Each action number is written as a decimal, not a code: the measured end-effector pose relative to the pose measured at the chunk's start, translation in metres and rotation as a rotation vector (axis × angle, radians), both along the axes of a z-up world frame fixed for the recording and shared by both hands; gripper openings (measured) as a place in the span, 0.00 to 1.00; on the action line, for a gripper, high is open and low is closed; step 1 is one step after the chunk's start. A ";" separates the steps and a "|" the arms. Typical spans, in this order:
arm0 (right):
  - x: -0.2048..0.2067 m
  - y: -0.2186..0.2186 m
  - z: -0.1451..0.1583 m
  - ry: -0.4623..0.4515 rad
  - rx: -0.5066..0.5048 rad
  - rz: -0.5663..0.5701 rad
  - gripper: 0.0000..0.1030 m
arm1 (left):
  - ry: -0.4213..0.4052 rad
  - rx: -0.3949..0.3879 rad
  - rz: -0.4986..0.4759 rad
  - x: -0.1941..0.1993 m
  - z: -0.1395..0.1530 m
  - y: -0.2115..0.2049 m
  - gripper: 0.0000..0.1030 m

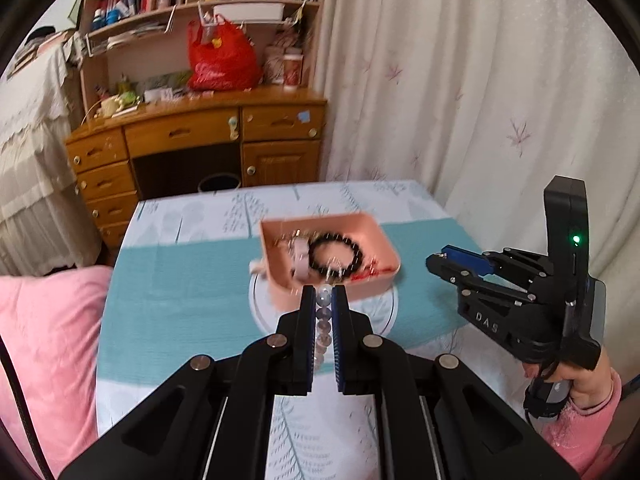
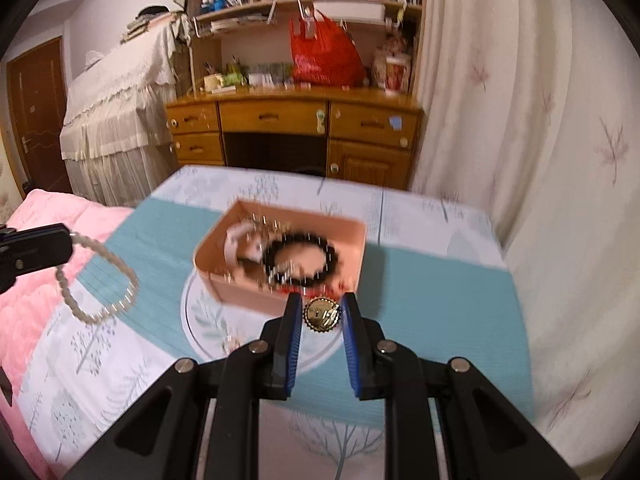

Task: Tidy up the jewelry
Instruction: 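Carry the pearl bracelet and gold charm into the pink tray and open both grippers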

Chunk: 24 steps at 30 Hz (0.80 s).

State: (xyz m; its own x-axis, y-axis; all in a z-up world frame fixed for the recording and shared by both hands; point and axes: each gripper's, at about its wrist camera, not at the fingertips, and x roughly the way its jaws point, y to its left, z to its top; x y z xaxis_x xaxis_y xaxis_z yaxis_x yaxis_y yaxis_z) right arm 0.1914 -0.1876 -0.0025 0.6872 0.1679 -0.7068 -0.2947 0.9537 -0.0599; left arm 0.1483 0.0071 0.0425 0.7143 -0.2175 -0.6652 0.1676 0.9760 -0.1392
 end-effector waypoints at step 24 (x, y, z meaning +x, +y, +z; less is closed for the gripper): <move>0.082 0.023 -0.026 0.097 0.046 0.069 0.19 | 0.039 -0.129 -0.008 0.146 -0.033 -0.014 0.08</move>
